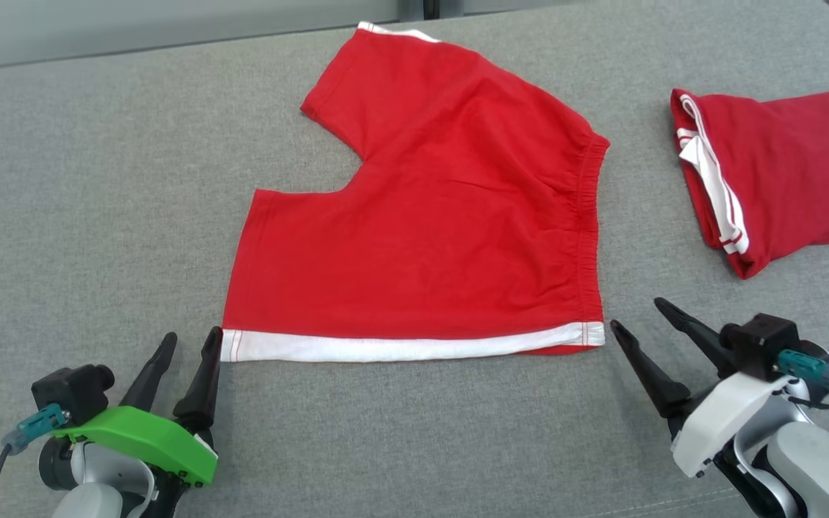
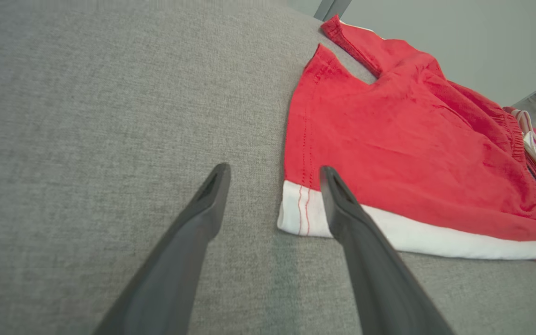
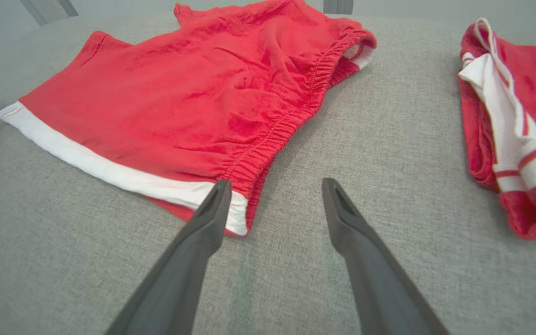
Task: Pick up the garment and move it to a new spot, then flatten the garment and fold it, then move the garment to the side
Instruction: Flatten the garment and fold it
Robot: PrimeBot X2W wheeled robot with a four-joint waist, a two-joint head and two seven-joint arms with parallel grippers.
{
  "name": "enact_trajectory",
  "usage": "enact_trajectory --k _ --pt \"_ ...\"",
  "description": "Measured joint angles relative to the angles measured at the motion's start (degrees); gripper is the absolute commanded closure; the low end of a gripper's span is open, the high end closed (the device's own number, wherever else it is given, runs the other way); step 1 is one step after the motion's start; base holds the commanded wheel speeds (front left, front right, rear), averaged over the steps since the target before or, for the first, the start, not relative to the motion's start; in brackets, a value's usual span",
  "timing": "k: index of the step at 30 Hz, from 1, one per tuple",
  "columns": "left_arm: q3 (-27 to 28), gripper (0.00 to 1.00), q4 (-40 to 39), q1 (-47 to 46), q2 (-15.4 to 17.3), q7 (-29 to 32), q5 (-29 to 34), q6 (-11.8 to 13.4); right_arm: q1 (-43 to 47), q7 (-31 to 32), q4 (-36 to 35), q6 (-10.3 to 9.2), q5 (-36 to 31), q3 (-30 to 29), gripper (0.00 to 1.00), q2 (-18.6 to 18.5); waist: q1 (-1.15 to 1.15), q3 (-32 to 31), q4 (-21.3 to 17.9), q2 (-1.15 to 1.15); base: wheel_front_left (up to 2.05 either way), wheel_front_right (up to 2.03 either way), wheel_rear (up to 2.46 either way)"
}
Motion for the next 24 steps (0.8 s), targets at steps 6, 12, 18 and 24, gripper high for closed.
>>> enact_trajectory --k 6,12,18,24 --pt "1.0 0.00 -0.3 1.0 0.3 -2.8 1.4 0.1 3.7 -1.2 -1.3 -2.64 1.4 -4.4 0.00 -0.1 0.00 -2.8 0.1 0.00 0.00 0.00 0.00" --pt "1.4 0.00 -0.6 1.6 0.1 -6.1 2.8 0.6 4.5 -2.1 -2.0 -3.57 1.1 -9.2 0.00 0.8 0.00 -5.5 0.3 0.00 0.00 0.00 0.00" --pt "2.0 0.00 -1.0 2.8 -0.1 -7.1 4.4 2.1 6.9 -2.1 -2.2 -4.08 -1.2 -14.6 0.00 2.5 0.00 -8.3 0.7 0.00 0.00 0.00 0.00" --pt "3.2 0.00 -0.7 4.9 -0.1 -8.2 6.5 3.7 11.4 -2.1 -2.1 -4.43 -2.5 -20.3 0.00 5.8 0.00 -10.8 1.0 0.00 0.00 0.00 0.00"
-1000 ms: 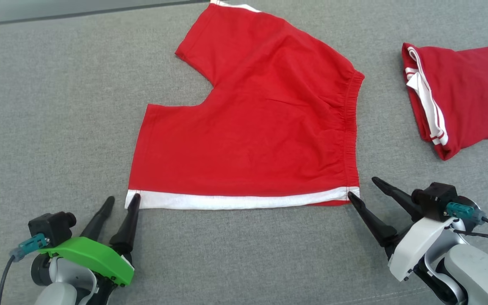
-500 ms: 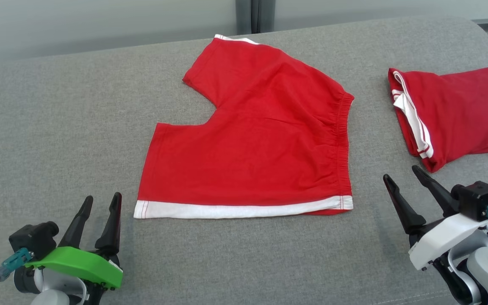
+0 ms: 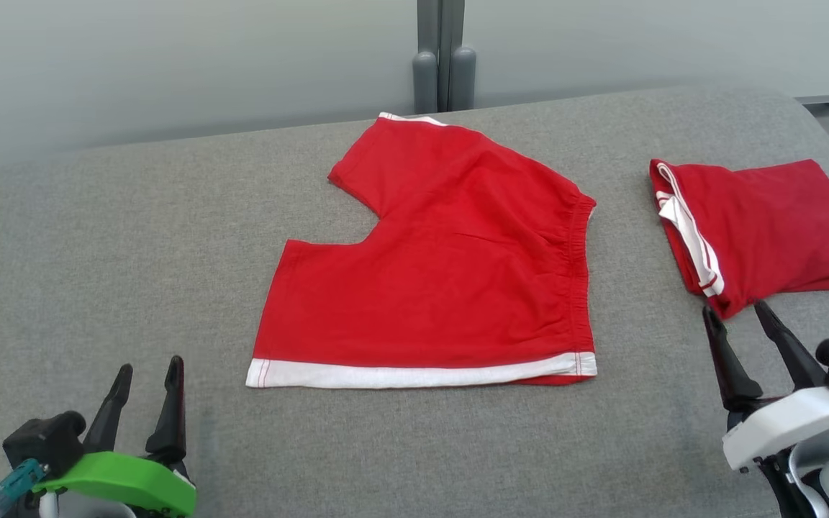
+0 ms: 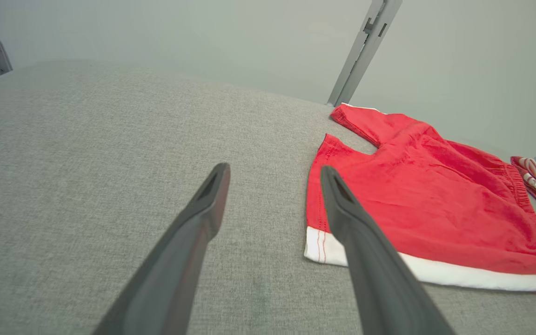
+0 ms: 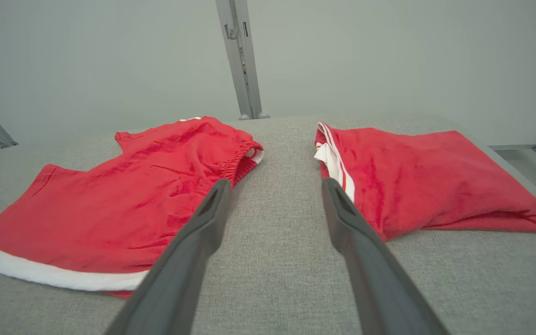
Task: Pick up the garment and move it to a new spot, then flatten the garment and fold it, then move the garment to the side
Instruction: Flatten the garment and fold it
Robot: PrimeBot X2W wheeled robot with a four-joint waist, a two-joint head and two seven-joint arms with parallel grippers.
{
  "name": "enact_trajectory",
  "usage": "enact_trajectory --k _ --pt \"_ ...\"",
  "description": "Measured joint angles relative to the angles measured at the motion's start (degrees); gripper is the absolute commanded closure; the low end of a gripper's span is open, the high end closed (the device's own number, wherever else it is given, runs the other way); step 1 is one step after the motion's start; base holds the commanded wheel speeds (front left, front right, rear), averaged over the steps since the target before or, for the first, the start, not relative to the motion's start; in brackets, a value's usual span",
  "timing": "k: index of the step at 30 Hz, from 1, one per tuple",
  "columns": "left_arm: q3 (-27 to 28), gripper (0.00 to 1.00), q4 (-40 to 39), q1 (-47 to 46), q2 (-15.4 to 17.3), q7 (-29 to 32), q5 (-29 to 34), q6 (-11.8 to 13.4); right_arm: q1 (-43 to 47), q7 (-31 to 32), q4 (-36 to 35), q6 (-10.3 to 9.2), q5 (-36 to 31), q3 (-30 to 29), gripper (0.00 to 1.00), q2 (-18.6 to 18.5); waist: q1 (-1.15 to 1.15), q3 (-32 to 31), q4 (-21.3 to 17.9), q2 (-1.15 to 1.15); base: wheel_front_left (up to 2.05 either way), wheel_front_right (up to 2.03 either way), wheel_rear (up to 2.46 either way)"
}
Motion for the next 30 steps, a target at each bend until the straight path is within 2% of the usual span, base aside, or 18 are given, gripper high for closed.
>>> enact_trajectory --k 4,7,13,25,30 --pt "1.9 0.00 0.1 2.3 0.1 -0.2 0.5 1.9 3.8 0.0 -0.1 -0.07 -0.9 -4.5 0.00 2.2 0.00 -1.6 0.3 0.00 0.00 0.00 0.00" --pt "2.3 0.00 0.1 4.5 1.2 -0.4 2.6 2.4 5.7 0.0 -0.1 -0.07 -3.2 -6.6 0.00 3.3 0.00 -2.6 0.5 0.00 0.00 0.00 0.00" --pt "3.9 0.00 -0.7 5.4 1.3 -0.4 2.9 3.4 8.1 0.0 -0.1 -0.07 -6.1 -10.2 0.00 5.1 0.00 -3.1 0.5 0.00 0.00 0.00 0.00" --pt "5.6 0.00 -4.9 6.6 0.0 -0.4 4.4 3.4 8.7 0.0 -2.9 0.07 -11.5 -12.6 0.00 7.3 0.00 -2.4 0.8 0.00 0.00 0.00 0.00" --pt "5.5 0.00 -5.7 6.6 -0.4 -0.4 6.4 3.0 8.2 0.0 -3.3 1.51 -14.1 -12.4 0.00 7.8 0.00 -1.8 0.9 0.00 0.00 0.00 0.00"
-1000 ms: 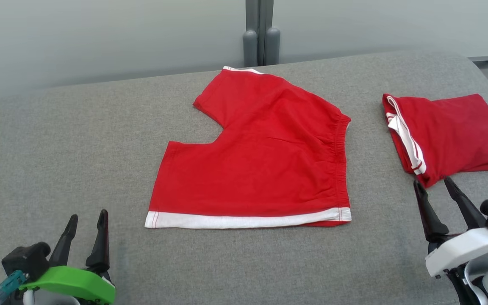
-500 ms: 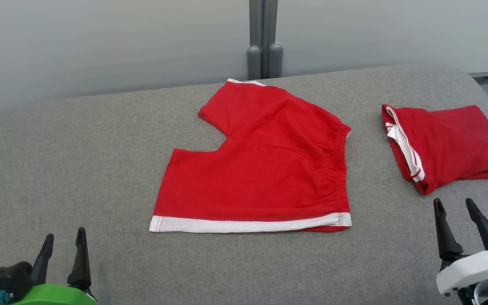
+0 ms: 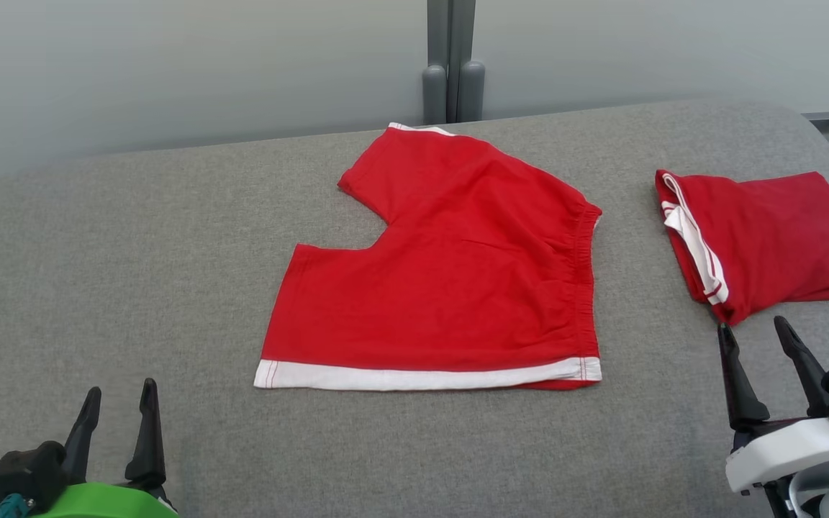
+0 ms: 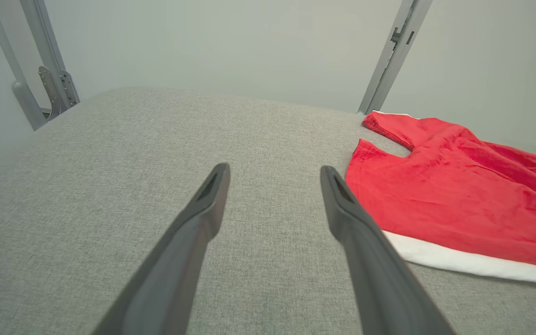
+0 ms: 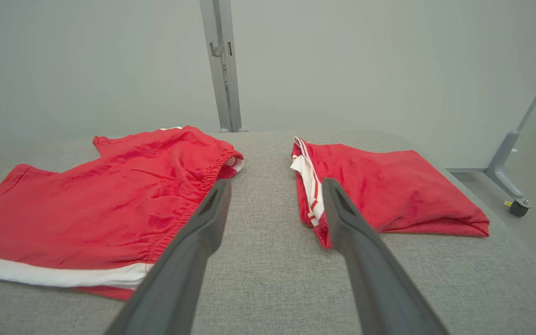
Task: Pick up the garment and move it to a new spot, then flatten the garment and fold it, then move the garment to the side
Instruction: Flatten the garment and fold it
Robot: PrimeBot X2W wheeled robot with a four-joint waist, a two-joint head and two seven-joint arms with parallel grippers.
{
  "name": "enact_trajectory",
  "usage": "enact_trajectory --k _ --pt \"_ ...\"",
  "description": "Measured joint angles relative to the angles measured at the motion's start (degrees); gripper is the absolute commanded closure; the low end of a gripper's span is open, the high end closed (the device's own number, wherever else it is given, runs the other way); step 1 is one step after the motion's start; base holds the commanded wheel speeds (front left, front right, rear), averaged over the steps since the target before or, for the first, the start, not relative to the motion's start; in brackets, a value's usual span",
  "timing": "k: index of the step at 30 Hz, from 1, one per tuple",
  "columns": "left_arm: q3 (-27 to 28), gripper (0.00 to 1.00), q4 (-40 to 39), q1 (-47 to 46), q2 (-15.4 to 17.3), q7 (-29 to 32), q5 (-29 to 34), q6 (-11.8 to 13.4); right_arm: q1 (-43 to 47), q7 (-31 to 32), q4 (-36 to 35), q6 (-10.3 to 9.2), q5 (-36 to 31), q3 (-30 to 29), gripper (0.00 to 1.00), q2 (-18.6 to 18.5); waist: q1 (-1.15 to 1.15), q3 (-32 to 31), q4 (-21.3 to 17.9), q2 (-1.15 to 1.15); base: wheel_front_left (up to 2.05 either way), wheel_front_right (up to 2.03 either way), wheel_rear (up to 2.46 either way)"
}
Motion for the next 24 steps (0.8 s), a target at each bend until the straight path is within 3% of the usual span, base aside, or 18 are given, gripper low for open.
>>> enact_trajectory --k 24 --pt "0.8 0.00 2.7 0.0 -3.7 -0.1 4.4 -2.0 -3.3 0.0 4.0 5.10 -6.1 0.8 0.00 6.7 0.00 -2.1 0.6 0.00 0.00 0.00 0.00"
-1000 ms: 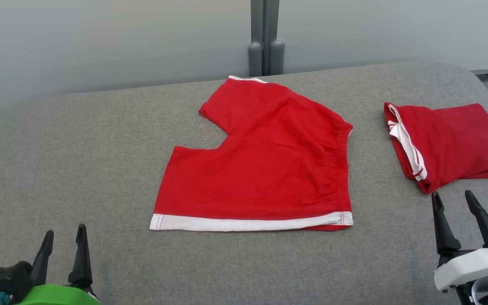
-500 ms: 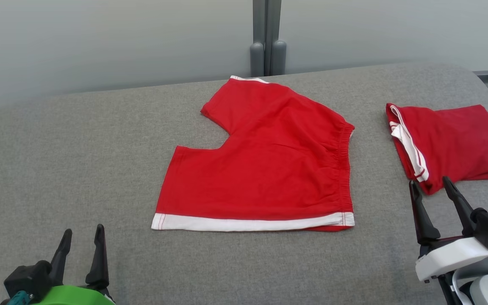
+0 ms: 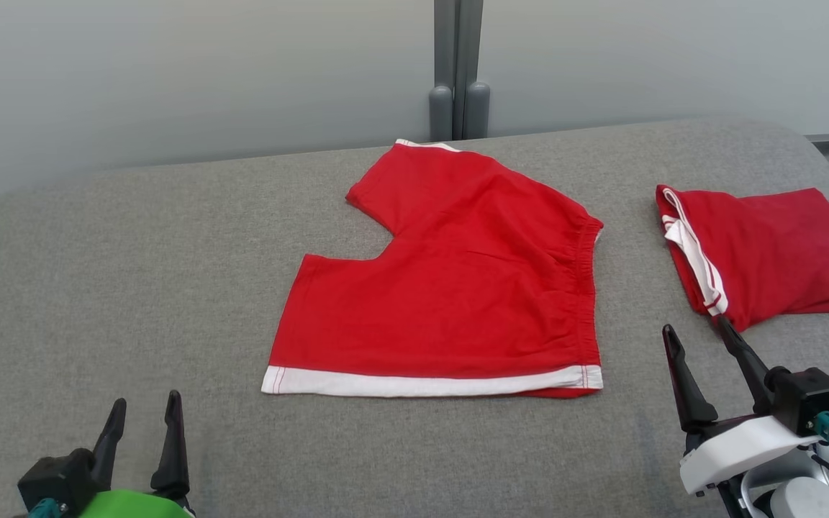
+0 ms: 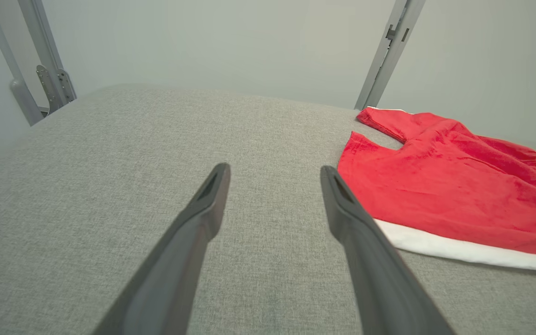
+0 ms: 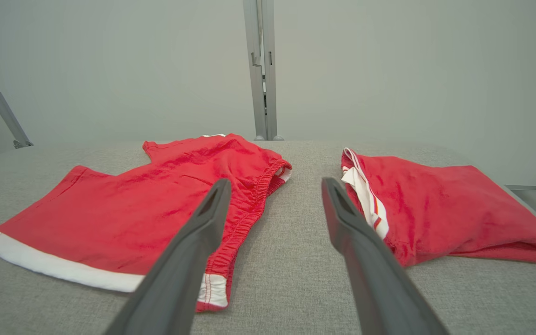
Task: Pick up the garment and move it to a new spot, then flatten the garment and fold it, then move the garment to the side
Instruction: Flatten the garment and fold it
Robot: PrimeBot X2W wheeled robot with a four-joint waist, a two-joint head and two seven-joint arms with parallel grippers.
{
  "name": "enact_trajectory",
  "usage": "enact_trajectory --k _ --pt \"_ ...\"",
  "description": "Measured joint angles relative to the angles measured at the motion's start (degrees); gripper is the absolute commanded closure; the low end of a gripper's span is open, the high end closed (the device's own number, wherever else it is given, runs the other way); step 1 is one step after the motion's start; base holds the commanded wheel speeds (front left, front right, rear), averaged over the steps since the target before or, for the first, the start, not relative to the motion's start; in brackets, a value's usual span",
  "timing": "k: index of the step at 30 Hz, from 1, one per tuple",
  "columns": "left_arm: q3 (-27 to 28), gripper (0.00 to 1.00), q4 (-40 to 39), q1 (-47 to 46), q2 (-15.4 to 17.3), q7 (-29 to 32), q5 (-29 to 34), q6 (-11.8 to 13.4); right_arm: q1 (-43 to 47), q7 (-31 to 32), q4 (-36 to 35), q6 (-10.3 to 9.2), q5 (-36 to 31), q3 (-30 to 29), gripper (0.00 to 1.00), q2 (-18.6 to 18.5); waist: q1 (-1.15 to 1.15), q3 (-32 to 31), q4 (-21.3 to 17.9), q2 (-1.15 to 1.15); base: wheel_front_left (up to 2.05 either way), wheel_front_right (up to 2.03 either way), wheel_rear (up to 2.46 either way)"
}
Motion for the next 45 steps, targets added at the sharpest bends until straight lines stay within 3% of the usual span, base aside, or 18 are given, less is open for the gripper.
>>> enact_trajectory --k 19,36,37,38,41,45 --pt "-0.8 0.00 1.4 -0.1 -1.6 0.0 1.1 -1.3 -0.4 0.0 2.4 3.03 -1.3 -0.8 0.00 3.1 0.00 -0.2 0.4 0.00 0.00 0.00 0.00" --pt "-3.0 0.00 1.7 -3.0 -3.0 0.0 2.2 -2.7 -5.5 0.0 18.3 5.23 -4.1 4.0 0.00 3.6 0.00 3.2 1.2 0.00 0.00 0.00 0.00" --pt "-3.0 0.00 1.8 -3.1 -3.1 0.0 2.2 -2.7 -6.1 0.0 19.1 5.30 -4.2 4.3 0.06 3.7 0.00 3.4 1.4 0.00 0.00 0.00 0.00" --pt "-3.0 0.00 1.9 -3.3 -3.2 0.0 2.2 -2.7 -6.9 0.0 20.0 5.52 -4.2 4.7 0.35 3.7 0.00 3.5 1.5 0.00 0.00 0.00 0.00" --pt "-2.9 0.00 2.2 -3.6 -3.2 0.0 2.2 -2.7 -8.2 0.0 21.7 5.54 -4.2 5.2 0.47 4.5 0.00 3.9 1.8 0.00 0.00 0.00 0.00" --pt "-3.0 0.00 2.3 -4.3 -3.2 0.0 2.2 -2.8 -9.6 0.0 24.0 6.03 -4.1 5.6 0.52 5.0 0.00 4.6 2.1 0.00 0.00 0.00 0.00"
